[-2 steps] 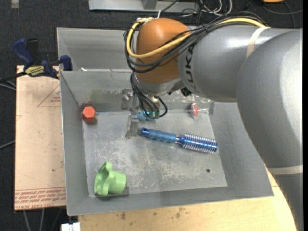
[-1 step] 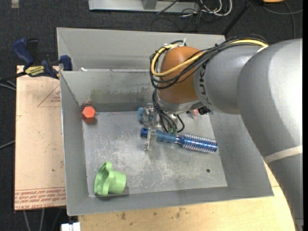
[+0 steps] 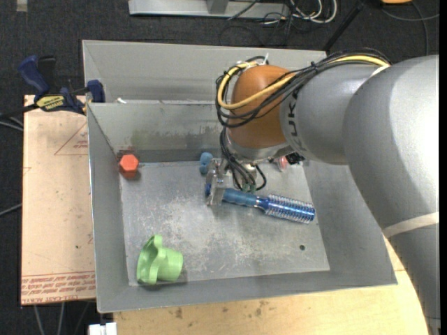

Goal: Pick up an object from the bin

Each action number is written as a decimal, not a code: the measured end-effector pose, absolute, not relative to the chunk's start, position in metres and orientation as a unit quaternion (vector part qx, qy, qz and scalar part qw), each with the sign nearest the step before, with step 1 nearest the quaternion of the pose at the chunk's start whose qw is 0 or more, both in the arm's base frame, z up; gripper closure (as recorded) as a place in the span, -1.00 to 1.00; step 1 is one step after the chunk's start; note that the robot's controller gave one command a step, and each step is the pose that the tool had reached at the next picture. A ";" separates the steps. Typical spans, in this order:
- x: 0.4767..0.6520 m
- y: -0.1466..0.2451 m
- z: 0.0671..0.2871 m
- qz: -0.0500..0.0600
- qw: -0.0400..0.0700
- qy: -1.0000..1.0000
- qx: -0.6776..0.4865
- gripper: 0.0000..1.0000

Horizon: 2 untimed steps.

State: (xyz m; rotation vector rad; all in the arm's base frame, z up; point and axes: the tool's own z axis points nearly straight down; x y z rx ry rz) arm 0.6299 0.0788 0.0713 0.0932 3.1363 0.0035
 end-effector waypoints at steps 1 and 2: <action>0.624 0.090 0.192 0.002 0.005 1.000 0.025 1.00; 0.623 0.089 0.188 0.001 0.002 1.000 0.026 -1.00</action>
Offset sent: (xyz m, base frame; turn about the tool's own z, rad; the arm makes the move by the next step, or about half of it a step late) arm -0.0074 0.0096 0.1163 -0.0068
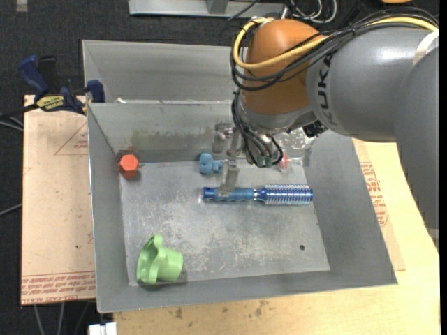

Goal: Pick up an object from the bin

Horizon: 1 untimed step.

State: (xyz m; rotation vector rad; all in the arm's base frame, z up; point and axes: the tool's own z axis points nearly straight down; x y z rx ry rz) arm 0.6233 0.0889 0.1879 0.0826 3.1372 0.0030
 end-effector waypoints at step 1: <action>0.626 0.065 0.087 0.000 -0.002 0.991 0.133 -1.00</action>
Offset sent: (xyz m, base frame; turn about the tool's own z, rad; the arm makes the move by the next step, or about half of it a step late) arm 0.0036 -0.0238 -0.0974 0.2152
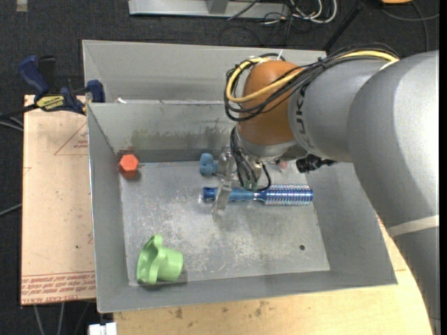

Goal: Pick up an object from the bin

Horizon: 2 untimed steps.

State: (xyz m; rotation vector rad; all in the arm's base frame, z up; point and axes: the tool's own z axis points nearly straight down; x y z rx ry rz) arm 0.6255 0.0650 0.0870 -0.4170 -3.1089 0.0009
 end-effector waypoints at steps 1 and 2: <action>0.626 0.065 0.089 0.000 0.001 -0.991 -0.133 1.00; 0.620 0.061 0.073 -0.002 -0.003 -0.994 -0.109 1.00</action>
Offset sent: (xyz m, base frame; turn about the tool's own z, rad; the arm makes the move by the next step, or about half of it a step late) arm 0.0000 0.0000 0.0000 0.0000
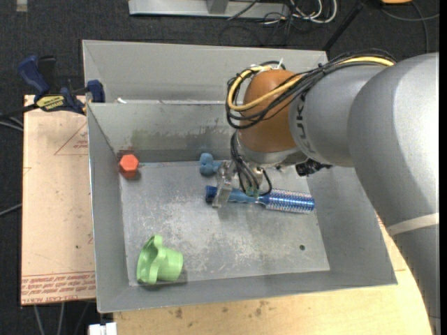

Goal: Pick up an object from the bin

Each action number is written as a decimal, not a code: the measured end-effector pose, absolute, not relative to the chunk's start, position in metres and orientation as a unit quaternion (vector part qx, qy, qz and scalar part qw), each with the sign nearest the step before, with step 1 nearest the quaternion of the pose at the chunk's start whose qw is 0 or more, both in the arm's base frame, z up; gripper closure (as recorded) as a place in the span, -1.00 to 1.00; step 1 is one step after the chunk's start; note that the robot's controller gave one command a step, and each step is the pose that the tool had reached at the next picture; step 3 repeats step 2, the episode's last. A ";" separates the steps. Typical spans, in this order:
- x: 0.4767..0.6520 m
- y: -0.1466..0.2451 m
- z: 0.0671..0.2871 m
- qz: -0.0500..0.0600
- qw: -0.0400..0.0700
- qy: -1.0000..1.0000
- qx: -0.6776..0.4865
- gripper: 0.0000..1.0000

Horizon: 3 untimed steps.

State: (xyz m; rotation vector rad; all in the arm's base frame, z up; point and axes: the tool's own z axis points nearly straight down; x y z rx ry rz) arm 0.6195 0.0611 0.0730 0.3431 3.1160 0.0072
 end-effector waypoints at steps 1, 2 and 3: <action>0.618 0.069 0.188 0.002 0.004 0.989 0.145 1.00; 0.630 0.067 0.240 0.001 0.004 0.989 0.145 1.00; 0.630 0.067 0.240 0.001 0.004 0.989 0.145 1.00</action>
Offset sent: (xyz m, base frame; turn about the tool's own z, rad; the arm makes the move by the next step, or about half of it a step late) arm -0.0037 0.0063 0.1109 0.0748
